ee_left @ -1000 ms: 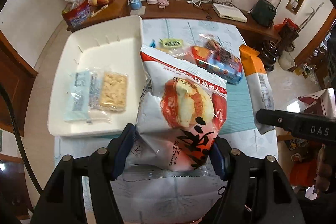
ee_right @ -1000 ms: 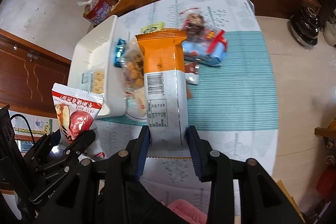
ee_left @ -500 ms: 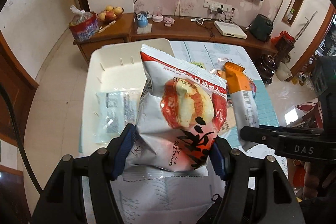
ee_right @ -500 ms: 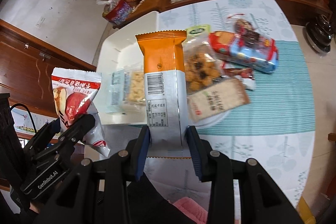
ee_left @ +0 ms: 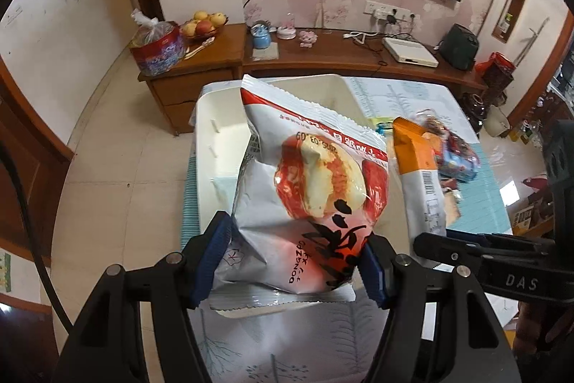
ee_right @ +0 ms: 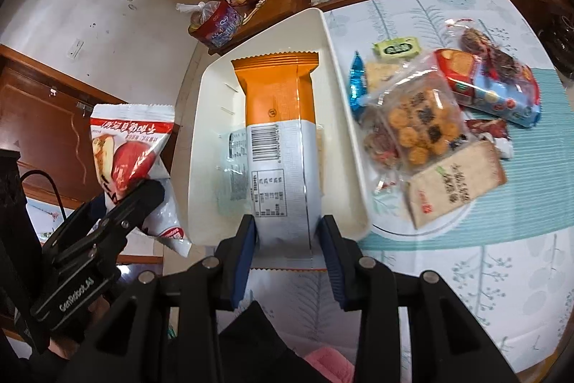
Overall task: Organize snacks
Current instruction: 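Carry the bread bag and orange bar into the tray and open both grippers, then lift both grippers away from the tray toward the remaining snacks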
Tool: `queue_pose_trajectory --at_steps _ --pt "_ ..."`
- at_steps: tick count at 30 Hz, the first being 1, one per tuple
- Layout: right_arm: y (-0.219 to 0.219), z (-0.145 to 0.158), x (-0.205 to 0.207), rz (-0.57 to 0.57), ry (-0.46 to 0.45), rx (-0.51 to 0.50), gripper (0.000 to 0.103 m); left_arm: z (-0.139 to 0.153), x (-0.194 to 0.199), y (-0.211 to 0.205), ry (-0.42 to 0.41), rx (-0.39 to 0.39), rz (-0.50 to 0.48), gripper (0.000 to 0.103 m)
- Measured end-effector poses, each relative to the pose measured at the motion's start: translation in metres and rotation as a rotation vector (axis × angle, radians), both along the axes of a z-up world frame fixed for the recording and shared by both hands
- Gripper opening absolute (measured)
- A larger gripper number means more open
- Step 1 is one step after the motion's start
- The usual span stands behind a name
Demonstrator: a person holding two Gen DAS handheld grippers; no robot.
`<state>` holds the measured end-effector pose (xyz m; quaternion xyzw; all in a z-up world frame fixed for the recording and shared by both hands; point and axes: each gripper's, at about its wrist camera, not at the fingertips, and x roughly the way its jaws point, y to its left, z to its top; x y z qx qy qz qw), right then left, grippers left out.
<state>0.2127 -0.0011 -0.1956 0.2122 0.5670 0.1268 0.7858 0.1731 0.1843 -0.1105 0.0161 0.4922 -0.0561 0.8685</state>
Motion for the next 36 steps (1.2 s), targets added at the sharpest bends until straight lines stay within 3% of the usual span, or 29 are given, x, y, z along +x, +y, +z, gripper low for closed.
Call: queue_pose_trajectory --at_steps 10,13,27,30,36 --pt "0.020 -0.018 0.021 -0.038 -0.006 0.022 0.038 -0.025 0.023 0.020 0.093 0.038 0.045 0.068" --pt "0.018 -0.029 0.027 -0.069 0.023 0.034 0.039 -0.032 0.022 0.020 0.125 0.037 0.051 0.082" --pt "0.006 -0.025 0.013 -0.100 0.003 0.029 0.042 -0.025 0.011 0.013 0.107 0.013 0.048 0.083" --pt "0.001 -0.020 0.005 -0.103 -0.023 0.015 0.048 -0.022 0.006 0.007 0.099 0.014 0.043 0.083" --pt "-0.010 -0.007 -0.015 -0.085 -0.110 -0.044 0.049 -0.016 -0.006 -0.008 0.076 0.010 0.021 0.083"
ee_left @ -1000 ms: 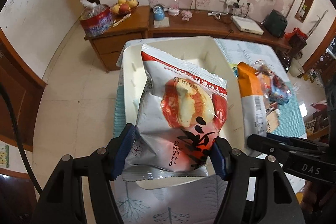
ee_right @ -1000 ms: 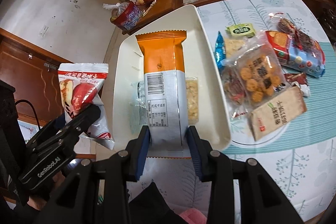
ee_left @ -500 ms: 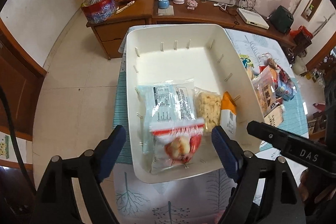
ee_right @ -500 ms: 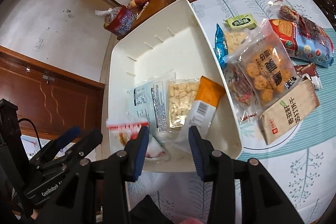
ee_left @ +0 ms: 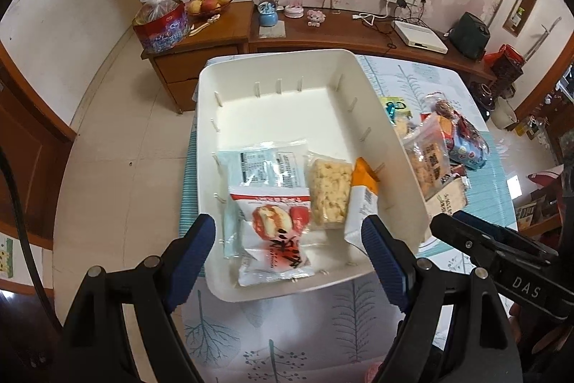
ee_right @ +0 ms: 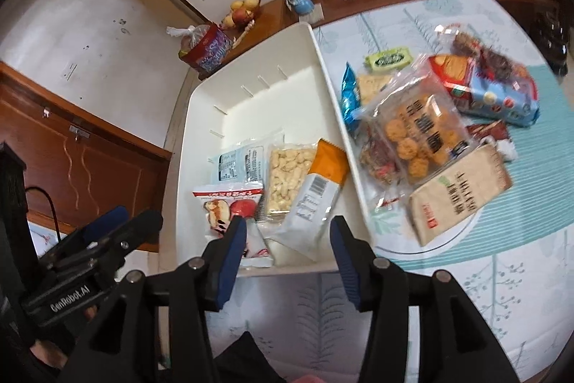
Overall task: Organize snacks
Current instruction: 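Lift both grippers away from the tray toward the remaining snacks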
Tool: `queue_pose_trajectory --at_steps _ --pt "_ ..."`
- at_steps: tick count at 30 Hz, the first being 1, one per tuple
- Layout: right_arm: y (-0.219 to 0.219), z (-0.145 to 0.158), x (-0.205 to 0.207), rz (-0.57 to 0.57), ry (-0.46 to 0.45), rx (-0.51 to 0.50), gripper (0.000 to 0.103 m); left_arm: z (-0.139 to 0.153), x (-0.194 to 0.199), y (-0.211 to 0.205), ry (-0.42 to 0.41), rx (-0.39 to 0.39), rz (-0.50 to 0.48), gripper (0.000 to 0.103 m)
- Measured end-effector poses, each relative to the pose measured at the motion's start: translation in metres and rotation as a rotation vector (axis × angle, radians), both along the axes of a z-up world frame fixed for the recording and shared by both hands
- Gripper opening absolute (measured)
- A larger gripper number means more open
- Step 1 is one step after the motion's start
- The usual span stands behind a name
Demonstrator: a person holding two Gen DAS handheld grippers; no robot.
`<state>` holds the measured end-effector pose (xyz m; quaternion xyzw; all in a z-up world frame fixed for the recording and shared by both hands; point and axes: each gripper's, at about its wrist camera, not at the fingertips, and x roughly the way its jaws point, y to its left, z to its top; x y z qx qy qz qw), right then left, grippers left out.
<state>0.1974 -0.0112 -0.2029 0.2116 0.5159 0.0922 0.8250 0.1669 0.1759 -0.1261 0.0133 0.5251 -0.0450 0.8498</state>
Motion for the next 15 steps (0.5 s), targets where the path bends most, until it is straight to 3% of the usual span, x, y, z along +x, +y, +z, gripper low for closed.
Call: queue_pose_trajectory --at_steps 8,15 --pt "-0.027 0.017 -0.030 0.024 -0.134 -0.100 0.049 0.003 -0.015 -0.037 -0.007 0.001 -0.032 0.083" --pt "-0.066 0.028 -0.054 0.025 -0.198 -0.160 0.049 0.006 -0.026 -0.075 -0.003 -0.012 -0.051 0.083"
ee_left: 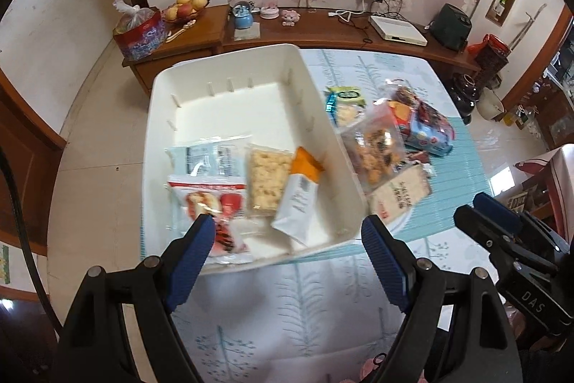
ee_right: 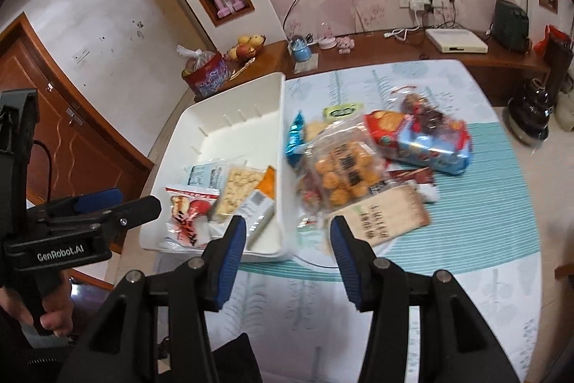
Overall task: Organize snacks
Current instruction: 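Lift both grippers away from the tray toward the remaining snacks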
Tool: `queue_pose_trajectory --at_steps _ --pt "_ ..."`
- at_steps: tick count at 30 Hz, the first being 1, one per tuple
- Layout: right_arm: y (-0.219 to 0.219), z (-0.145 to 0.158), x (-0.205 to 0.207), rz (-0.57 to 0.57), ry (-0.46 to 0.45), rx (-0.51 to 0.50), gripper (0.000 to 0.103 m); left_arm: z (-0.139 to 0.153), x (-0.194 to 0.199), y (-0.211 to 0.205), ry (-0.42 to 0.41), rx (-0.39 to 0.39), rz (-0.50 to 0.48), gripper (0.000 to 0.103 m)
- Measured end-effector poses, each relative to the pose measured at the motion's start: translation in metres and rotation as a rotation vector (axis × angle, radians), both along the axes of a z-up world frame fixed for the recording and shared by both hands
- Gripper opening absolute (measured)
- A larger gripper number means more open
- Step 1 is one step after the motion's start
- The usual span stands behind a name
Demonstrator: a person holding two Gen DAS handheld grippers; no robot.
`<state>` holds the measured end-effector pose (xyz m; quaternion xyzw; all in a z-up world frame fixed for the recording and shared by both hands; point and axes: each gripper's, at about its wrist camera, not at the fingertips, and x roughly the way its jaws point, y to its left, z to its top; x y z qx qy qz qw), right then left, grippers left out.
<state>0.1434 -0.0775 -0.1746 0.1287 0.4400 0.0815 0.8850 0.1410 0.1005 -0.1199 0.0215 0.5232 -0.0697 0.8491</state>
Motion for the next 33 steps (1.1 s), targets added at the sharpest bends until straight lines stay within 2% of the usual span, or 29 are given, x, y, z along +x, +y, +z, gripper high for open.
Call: queue_pose_trajectory --at_steps 9,19,24,33 --pt "-0.054 0.020 -0.026 0.005 -0.077 -0.109 0.049 0.001 -0.009 -0.051 0.025 -0.049 -0.009 0.083" --pt "-0.100 0.033 -0.030 0.049 -0.096 -0.209 0.050 -0.006 -0.012 -0.097 0.037 -0.053 -0.024 0.083" --pt "-0.123 0.036 -0.028 0.078 -0.107 -0.238 0.059 -0.018 -0.012 -0.125 0.050 -0.019 -0.049 0.083" --pt "-0.161 0.041 -0.011 0.173 -0.140 -0.327 0.060 -0.041 -0.005 -0.167 0.047 0.077 -0.142 0.083"
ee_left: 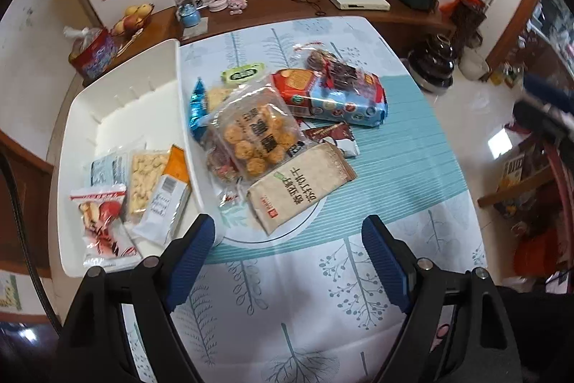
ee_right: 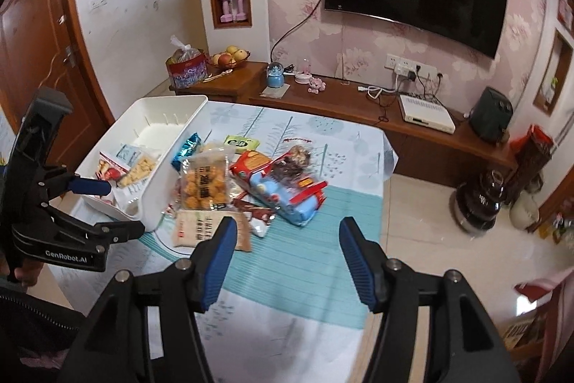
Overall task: Organize snacks
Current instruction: 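Lift both grippers away from the tray toward the remaining snacks, then lower the left gripper onto the brown biscuit packet while the right reaches the red-and-clear bag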
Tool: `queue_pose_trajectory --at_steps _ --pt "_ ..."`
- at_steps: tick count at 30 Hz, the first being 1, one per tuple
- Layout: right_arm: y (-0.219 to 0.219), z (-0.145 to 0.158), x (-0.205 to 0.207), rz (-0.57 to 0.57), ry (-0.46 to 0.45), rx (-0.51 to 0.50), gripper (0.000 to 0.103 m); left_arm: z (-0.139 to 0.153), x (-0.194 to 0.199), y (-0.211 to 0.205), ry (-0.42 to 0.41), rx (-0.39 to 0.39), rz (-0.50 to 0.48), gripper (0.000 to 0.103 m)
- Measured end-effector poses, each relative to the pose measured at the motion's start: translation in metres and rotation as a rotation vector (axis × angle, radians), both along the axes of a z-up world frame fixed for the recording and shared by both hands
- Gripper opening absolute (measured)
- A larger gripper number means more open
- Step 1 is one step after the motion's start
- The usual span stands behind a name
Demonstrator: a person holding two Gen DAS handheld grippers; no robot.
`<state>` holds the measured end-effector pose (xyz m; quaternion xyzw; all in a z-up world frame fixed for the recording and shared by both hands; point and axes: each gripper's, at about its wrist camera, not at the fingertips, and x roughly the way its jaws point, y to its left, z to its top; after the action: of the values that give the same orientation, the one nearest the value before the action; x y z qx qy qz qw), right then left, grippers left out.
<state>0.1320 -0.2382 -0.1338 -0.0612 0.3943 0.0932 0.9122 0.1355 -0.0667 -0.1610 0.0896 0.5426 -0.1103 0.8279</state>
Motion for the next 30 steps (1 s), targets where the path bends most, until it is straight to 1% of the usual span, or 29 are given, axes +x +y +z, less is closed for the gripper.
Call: queue_pose_trajectory --at_steps 8,12,17,22,30 --pt "-0.019 0.003 0.022 0.100 -0.023 -0.054 0.060 -0.025 0.017 -0.027 0.012 0.093 -0.052 0.083" --pt "-0.027 0.004 0.038 0.137 -0.034 -0.041 0.060 -0.040 0.027 -0.039 0.027 0.122 -0.076 0.083" --pt "-0.032 0.000 0.058 0.171 -0.036 -0.035 0.060 -0.062 0.038 -0.052 0.069 0.151 -0.112 0.083" --pt "-0.030 -0.017 0.080 0.212 -0.024 -0.026 0.060 -0.083 0.045 -0.058 0.099 0.186 -0.138 0.083" --pt "-0.023 -0.058 0.102 0.310 -0.068 0.006 0.060 -0.117 0.055 -0.068 0.100 0.239 -0.200 0.083"
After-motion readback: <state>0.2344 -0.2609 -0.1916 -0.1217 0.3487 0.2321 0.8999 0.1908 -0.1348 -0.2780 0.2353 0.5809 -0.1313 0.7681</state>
